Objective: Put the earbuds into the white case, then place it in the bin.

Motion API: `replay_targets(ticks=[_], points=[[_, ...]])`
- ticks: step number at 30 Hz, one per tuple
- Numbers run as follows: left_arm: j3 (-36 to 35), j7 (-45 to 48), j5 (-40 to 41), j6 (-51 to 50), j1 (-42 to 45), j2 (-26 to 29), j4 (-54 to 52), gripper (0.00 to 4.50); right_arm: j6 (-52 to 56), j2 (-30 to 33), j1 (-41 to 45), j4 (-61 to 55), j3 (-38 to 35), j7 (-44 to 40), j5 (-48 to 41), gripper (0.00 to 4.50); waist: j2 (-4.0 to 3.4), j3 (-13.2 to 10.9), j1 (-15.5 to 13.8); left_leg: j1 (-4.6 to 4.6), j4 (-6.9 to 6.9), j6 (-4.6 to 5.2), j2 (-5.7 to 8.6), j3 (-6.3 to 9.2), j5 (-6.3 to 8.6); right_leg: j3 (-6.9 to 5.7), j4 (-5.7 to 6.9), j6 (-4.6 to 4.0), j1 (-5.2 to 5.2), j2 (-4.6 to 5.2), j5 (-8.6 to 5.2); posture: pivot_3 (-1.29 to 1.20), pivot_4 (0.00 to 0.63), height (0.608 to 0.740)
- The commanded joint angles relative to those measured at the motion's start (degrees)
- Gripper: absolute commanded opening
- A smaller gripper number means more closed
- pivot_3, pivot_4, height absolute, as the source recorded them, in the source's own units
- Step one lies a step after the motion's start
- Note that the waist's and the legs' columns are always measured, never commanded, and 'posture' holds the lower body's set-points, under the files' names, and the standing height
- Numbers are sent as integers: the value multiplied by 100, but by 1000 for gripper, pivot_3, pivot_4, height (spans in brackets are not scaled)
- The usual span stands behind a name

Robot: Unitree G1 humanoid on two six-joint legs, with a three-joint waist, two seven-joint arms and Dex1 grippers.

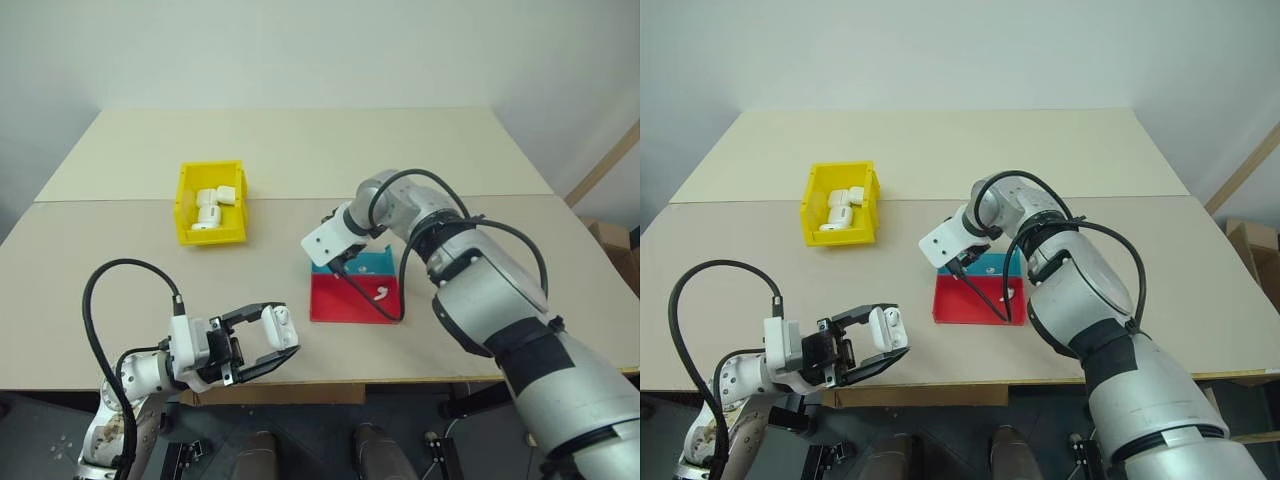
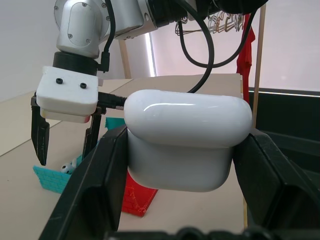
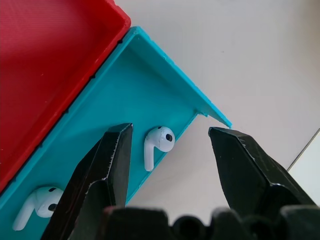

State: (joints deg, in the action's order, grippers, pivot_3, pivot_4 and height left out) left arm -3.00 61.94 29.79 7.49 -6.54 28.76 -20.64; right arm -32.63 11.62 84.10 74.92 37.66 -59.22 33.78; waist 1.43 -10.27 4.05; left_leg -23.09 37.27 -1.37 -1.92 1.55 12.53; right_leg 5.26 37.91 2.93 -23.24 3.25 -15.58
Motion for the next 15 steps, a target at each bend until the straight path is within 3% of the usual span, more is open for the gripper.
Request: replay_targets(ticks=[1,15], points=[[25,-54,-17,120,-22,14,-233,2814,67,-61,179,36,-47,182,109,2917,0,0,2,0,0,0,0,0,0,0,0,0,0,0,0,0,150,740],[52,-94,-43,107,-21,41,-250,2814,325,-145,171,139,-72,167,216,2917,0,0,4,3,-1,0,0,0,0,1,3,-1,0,-1,-1,0,150,740]])
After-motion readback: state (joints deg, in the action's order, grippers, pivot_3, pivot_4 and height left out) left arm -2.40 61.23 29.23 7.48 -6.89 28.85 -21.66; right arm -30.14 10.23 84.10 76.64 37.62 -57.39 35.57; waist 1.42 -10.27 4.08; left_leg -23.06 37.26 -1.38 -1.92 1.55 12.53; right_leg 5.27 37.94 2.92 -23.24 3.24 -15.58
